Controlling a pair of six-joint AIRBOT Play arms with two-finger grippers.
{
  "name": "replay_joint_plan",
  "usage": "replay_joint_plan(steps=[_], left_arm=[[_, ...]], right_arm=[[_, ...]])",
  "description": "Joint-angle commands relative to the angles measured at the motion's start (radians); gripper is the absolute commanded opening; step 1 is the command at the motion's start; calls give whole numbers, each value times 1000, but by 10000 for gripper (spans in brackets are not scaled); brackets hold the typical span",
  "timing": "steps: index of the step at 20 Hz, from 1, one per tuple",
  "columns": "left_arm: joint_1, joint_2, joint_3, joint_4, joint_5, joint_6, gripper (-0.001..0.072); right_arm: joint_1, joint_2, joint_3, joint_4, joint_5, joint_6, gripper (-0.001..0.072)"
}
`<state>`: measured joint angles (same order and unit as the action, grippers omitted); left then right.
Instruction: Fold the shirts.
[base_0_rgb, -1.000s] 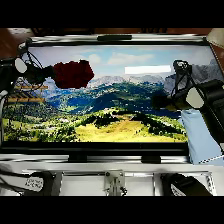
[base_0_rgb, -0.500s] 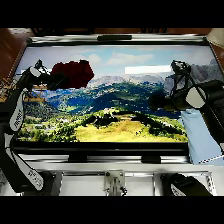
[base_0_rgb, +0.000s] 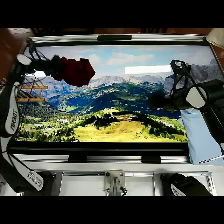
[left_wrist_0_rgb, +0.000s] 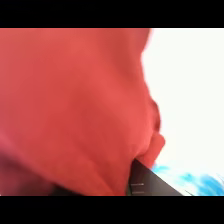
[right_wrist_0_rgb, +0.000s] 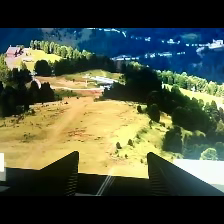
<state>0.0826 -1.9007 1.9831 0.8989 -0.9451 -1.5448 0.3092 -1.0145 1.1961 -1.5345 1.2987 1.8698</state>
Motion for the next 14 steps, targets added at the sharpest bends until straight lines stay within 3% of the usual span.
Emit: replay_joint_plan(steps=[1,4,8,11,14], left_arm=[[-47,252,61,-21,-97,149,35],[-113,533,51,19,-150,147,35],[-251,796,-65,28,-228,103,35],[-405,902,-224,28,-230,35,36],[-593,915,-437,28,-175,28,36]], right_arm=[[0,7,65,-14,87,-89,537],[0,61,198,-135,185,-121,538],[0,196,361,-263,202,-117,537],[0,293,396,-266,187,-68,537],[0,344,396,-248,217,-46,537]])
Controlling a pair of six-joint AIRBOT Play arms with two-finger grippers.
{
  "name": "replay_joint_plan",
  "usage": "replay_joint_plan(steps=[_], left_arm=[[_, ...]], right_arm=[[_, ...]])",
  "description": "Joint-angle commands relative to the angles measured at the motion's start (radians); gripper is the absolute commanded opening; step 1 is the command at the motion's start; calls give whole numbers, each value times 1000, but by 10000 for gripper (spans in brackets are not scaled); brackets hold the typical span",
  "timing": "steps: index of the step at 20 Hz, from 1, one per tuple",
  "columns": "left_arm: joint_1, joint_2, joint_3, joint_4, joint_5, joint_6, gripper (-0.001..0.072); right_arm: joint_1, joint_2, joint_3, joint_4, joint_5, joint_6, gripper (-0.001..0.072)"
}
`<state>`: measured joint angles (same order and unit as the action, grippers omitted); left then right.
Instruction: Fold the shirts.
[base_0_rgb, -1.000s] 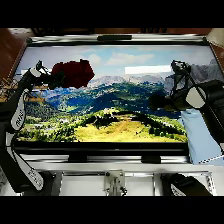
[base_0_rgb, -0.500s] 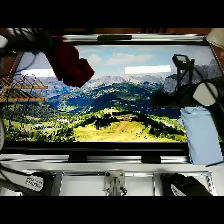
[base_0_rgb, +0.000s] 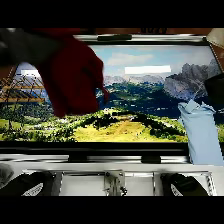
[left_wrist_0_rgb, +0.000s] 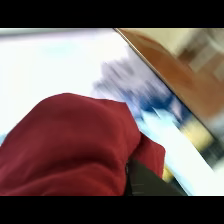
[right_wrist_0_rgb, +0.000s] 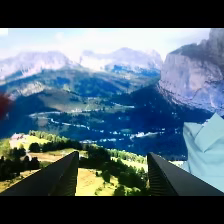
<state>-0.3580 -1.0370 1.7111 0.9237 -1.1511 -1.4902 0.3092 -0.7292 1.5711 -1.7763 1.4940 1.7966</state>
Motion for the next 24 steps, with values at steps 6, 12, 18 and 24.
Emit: replay_joint_plan(steps=[6,12,18,24], left_arm=[[-441,-110,-578,1,377,-129,111],[-177,-163,-444,26,23,-146,720],[267,-117,-434,205,-405,-122,643],[228,-134,-813,59,-191,-89,676]], right_arm=[[0,29,21,13,143,27,537],[0,-74,21,11,171,-13,537],[-4,-255,20,-87,189,-144,537],[-103,-472,-125,117,171,-212,537]])
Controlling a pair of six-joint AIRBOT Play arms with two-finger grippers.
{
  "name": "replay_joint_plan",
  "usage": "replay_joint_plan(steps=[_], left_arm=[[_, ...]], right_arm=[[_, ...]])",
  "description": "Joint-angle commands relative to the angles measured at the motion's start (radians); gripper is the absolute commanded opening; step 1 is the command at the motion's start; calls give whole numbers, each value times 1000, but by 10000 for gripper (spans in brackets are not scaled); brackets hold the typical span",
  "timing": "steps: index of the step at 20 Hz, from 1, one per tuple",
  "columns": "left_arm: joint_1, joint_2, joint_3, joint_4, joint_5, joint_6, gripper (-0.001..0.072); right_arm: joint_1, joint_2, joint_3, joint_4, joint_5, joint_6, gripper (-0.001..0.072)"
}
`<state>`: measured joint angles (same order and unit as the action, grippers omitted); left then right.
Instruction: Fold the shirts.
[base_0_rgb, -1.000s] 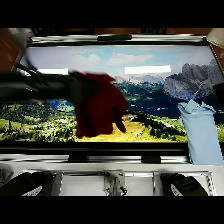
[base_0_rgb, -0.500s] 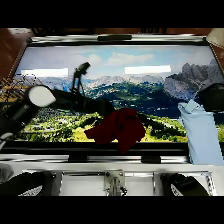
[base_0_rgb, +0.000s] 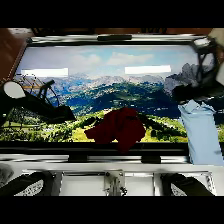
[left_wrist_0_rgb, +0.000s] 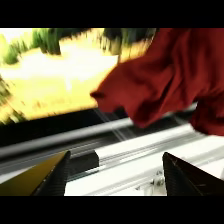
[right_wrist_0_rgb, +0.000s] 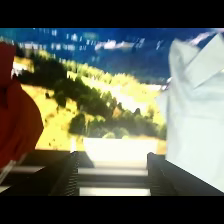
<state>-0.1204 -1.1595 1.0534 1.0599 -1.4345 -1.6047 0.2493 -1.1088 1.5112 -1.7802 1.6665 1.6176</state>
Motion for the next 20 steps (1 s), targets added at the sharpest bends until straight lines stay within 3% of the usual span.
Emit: replay_joint_plan(steps=[1,6,10,13,15,19,20], left_arm=[[-44,-31,-203,-95,136,33,676],[-167,-151,-257,-133,257,76,672],[-236,-200,-257,-164,387,74,669],[-233,-203,-255,-165,429,75,653],[-234,-209,-255,-164,441,75,415],[-233,-222,-255,-164,481,76,86],[-233,-221,-254,-164,486,83,38]], right_arm=[[-57,-124,-99,185,-6,-34,537],[-80,-177,-298,356,-107,-62,537],[-80,-178,-438,527,-133,-142,537],[-79,-178,-492,585,-225,-123,537],[-78,-178,-532,647,-323,-110,540],[-77,-183,-583,655,-436,-96,545],[-75,-192,-599,666,-459,-87,545]])
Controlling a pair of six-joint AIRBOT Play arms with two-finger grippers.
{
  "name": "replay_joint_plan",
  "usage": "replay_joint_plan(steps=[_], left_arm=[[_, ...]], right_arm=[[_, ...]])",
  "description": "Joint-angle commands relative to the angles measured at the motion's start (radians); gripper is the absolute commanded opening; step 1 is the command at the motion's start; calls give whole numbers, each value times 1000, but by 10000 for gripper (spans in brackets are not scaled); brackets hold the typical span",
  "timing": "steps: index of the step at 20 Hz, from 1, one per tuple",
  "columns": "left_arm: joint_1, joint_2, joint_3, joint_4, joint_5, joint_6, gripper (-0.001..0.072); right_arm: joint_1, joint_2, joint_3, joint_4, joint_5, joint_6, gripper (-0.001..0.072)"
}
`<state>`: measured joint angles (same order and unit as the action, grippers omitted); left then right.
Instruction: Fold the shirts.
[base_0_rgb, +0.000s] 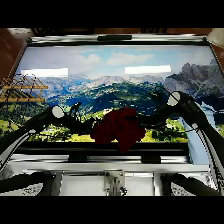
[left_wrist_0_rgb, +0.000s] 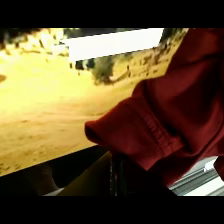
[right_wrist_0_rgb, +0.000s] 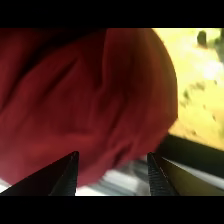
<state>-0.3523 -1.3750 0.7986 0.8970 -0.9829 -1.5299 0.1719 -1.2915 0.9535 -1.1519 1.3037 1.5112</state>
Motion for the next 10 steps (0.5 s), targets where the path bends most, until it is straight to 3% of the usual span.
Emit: replay_joint_plan(steps=[1,5,6,7,10], left_arm=[[-2,-6,3,-1,33,29,37],[-1,-5,29,0,33,43,37],[-1,-5,39,0,33,45,37],[-1,0,53,0,29,55,36],[4,83,158,129,18,72,34]], right_arm=[[3,-22,-59,58,-116,22,544],[3,-92,-73,74,-136,42,543],[3,-101,-73,97,-142,39,428],[2,-101,-71,123,-131,28,70],[-49,-44,36,105,24,-66,68]])
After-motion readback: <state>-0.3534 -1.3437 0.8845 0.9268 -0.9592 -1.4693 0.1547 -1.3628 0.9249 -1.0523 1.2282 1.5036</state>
